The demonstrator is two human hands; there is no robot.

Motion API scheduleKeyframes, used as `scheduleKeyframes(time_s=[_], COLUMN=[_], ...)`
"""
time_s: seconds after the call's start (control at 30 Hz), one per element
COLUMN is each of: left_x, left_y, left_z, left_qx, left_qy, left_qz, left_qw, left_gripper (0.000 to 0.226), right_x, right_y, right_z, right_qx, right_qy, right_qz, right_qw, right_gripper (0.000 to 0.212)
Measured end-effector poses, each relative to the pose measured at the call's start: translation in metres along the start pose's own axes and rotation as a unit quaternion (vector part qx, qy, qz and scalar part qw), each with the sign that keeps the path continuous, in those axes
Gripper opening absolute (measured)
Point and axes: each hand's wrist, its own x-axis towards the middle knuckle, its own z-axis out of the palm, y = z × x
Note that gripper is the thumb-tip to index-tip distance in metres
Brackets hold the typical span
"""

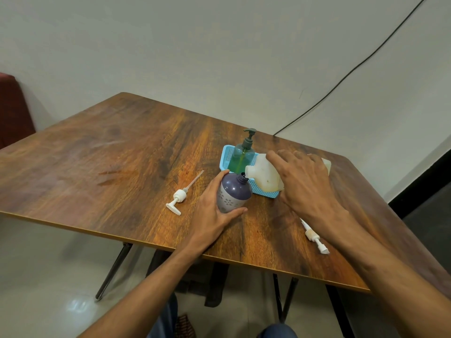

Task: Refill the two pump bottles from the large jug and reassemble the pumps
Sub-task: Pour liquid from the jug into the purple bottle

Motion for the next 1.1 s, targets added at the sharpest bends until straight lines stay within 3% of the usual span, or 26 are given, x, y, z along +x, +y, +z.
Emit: scheduleKeyframes(time_s=[1.1], left_x=[0.0003], left_y=[-0.0008], left_z=[0.0002], left_qx=[0.006], left_qy=[0.005], left_qz=[-0.002], left_qw=[1.000], left_gripper=[0.097], right_x=[0.0020], right_y=[-0.0004], right_z=[0.0034], right_qx=[-0.032], right_qy=[0.009], right_qz=[0.002], right_qw=[0.999], right_gripper=[0.080])
